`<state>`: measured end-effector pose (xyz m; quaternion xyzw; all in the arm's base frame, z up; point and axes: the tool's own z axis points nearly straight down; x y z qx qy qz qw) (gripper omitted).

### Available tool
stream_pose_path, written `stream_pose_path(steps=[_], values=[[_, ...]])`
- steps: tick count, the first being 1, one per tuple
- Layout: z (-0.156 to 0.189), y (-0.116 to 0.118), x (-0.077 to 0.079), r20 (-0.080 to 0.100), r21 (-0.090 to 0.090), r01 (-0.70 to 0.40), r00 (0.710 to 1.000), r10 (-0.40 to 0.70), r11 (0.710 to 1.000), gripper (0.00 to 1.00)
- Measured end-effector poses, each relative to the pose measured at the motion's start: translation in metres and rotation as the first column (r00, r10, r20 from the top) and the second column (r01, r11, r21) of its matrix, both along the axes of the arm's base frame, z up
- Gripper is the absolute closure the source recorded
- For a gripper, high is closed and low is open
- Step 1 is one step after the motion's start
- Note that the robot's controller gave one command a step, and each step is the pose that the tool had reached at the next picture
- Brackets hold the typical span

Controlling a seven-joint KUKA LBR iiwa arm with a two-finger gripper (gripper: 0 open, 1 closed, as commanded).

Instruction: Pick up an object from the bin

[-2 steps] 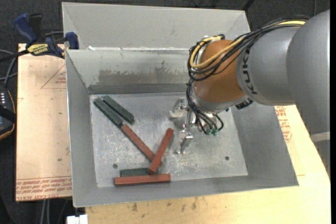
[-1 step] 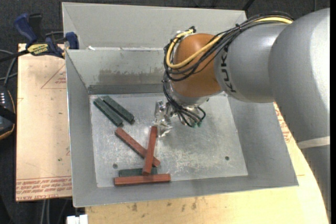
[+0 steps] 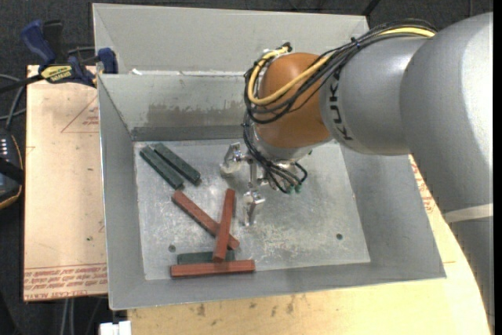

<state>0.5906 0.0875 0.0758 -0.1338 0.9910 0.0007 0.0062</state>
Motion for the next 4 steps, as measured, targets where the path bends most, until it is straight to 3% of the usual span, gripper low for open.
stream_pose_path(steps=[1,2,3,4], values=[[0.0,0.0,0.0,0.0,0.0,0.0,1.0,0.0,1.0,0.0],[0.003,0.029,-0.018,0.012,-0.006,-0.409,0.912,0.409,0.912,1.0],[0.003,0.029,-0.018,0.012,-0.006,-0.409,0.912,0.409,0.913,1.0],[0.141,0.016,-0.028,-0.008,-0.003,-0.488,0.873,0.488,0.873,1.0]])
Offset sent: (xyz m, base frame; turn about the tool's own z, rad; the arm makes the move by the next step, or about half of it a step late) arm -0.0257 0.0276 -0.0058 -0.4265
